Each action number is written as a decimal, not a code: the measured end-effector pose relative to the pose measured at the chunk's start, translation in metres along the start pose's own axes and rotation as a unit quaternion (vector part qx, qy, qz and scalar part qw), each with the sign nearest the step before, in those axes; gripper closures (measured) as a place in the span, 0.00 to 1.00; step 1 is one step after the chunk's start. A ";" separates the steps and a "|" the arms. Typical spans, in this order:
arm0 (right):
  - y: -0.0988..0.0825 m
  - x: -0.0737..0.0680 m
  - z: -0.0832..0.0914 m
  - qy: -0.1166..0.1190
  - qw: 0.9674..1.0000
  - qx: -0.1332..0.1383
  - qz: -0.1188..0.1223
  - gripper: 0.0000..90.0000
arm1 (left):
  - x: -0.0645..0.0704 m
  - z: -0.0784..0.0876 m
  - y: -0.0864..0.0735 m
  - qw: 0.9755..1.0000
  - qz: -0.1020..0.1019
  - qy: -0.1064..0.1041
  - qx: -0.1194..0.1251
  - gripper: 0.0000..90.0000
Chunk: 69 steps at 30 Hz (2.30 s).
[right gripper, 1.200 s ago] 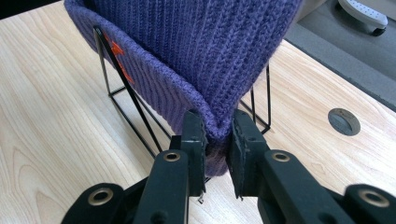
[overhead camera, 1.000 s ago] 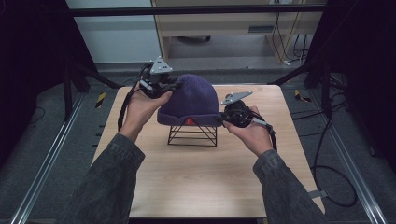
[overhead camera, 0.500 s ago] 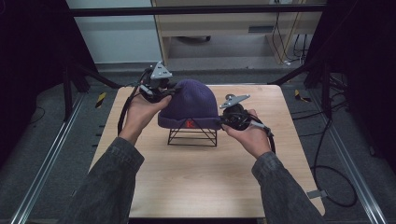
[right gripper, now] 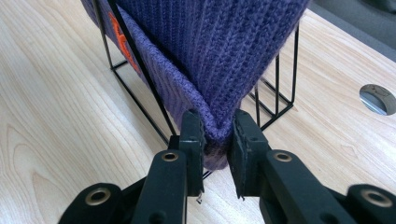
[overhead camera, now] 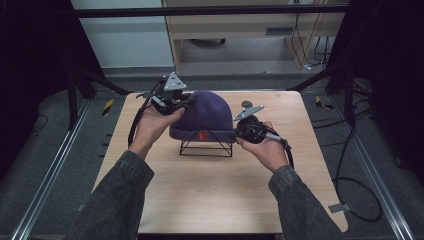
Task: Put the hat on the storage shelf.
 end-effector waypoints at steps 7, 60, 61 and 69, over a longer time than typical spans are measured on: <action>-0.008 -0.003 -0.005 -0.003 1.000 0.001 -0.012 0.85 | 0.007 -0.001 -0.011 1.000 0.010 0.006 -0.004 0.87; -0.047 -0.003 -0.049 -0.001 0.998 -0.054 -0.035 0.84 | 0.019 -0.022 -0.070 0.998 0.050 -0.040 -0.019 0.83; -0.047 -0.004 -0.049 -0.002 0.998 -0.054 -0.037 0.84 | 0.020 -0.022 -0.071 0.998 0.048 -0.041 -0.019 0.83; -0.049 -0.003 -0.049 -0.005 0.998 -0.061 -0.035 0.83 | 0.020 -0.021 -0.074 0.997 0.053 -0.056 -0.021 0.78</action>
Point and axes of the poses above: each handheld gripper's, and its own axes: z roughly backward along the jaws, y roughly out of its top, x roughly to its right, the point moved 1 cm from there along -z, roughly forward along the jaws, and after that the axes turned 2 degrees about -z, right-handed, at the moved point
